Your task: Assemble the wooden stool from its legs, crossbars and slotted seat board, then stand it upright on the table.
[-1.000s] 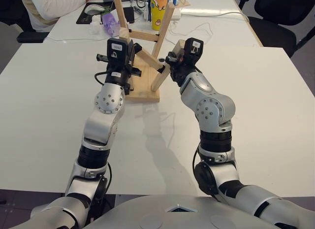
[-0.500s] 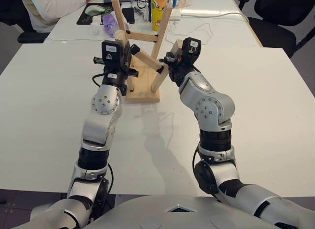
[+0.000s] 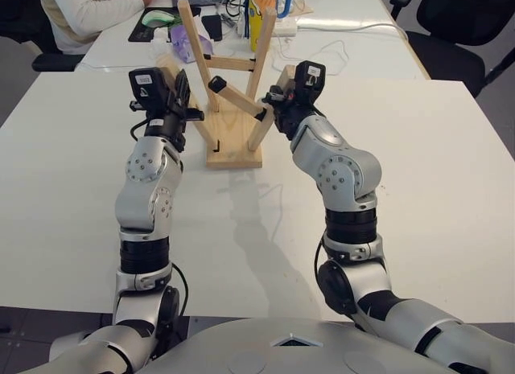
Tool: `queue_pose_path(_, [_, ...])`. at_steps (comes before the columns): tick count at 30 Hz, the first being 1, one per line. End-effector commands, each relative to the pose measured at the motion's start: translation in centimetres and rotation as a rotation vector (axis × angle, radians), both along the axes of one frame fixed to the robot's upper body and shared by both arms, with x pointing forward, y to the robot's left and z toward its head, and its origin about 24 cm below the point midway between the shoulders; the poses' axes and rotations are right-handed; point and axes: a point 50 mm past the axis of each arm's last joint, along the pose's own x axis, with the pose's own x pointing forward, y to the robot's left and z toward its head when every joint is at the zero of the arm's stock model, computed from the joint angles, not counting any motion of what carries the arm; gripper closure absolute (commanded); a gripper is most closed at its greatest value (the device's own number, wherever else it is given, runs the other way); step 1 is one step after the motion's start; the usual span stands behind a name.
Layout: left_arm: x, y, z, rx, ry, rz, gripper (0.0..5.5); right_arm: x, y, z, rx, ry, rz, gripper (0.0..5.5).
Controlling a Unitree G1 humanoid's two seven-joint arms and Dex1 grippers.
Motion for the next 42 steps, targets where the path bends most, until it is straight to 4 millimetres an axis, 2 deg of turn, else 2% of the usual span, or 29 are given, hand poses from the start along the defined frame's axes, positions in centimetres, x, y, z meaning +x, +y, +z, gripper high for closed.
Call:
queue_pose_path(1, [-3.3, 0.7, -12.3, 0.062, 0.64, -0.053, 4.39, -0.3, 1.9, 0.4, 0.115, 0.032, 0.081, 4.44])
queue_pose_path(4, [-3.3, 1.6, -11.9, 0.112, 0.642, 0.043, 4.39, -0.3, 1.8, 0.7, 0.106, 0.011, 0.063, 4.44])
queue_pose_path(7, [-3.2, 0.2, -10.9, 0.168, 0.592, 0.0, 4.39, -0.4, 1.9, 1.0, 0.105, -0.007, 0.057, 4.44])
queue_pose_path(11, [-3.5, -1.5, -10.8, 0.228, 0.57, -0.058, 4.39, -0.6, 2.3, 1.2, 0.117, -0.017, 0.068, 4.44])
queue_pose_path(21, [-2.9, -0.9, -9.4, 0.228, 0.488, -0.04, 4.39, -0.7, 2.1, 1.1, 0.125, -0.013, 0.057, 4.44])
queue_pose_path(23, [-2.8, -1.0, -8.9, 0.227, 0.456, -0.055, 3.84, -0.7, 2.1, 1.1, 0.125, -0.01, 0.056, 4.44])
queue_pose_path(30, [-2.4, -1.8, -6.7, 0.256, 0.337, -0.1, 2.76, -0.7, 2.0, 0.9, 0.127, -0.002, 0.052, 4.45])
queue_pose_path(36, [-2.5, -2.0, -5.7, 0.307, 0.277, -0.109, 2.69, -0.6, 1.9, 0.9, 0.122, -0.003, 0.055, 4.45])
queue_pose_path(40, [-3.2, -0.9, -4.6, 0.354, 0.215, -0.105, 2.69, -0.6, 1.8, 0.9, 0.117, -0.007, 0.053, 4.45])
queue_pose_path(42, [-3.3, -0.2, -3.3, 0.391, 0.162, -0.098, 2.69, -0.6, 1.7, 0.9, 0.116, -0.008, 0.05, 4.45])
